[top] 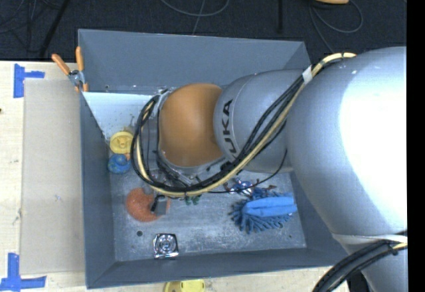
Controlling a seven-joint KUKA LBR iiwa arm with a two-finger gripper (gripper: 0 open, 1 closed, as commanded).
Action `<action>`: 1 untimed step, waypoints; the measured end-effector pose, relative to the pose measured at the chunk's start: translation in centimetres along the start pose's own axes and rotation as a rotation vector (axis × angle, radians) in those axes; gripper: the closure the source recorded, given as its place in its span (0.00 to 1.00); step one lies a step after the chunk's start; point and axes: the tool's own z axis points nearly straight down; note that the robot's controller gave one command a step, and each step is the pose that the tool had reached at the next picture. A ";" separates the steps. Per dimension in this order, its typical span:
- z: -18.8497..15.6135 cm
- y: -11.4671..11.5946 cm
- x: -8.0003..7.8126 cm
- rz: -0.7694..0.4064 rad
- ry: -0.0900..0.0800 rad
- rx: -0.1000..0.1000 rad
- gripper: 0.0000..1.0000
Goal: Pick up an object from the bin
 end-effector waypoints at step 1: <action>0.0 0.0 0.0 0.001 0.000 0.000 1.00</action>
Offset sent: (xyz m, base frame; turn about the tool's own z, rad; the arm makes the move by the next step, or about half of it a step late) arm 0.0091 -0.0063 0.0488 0.0009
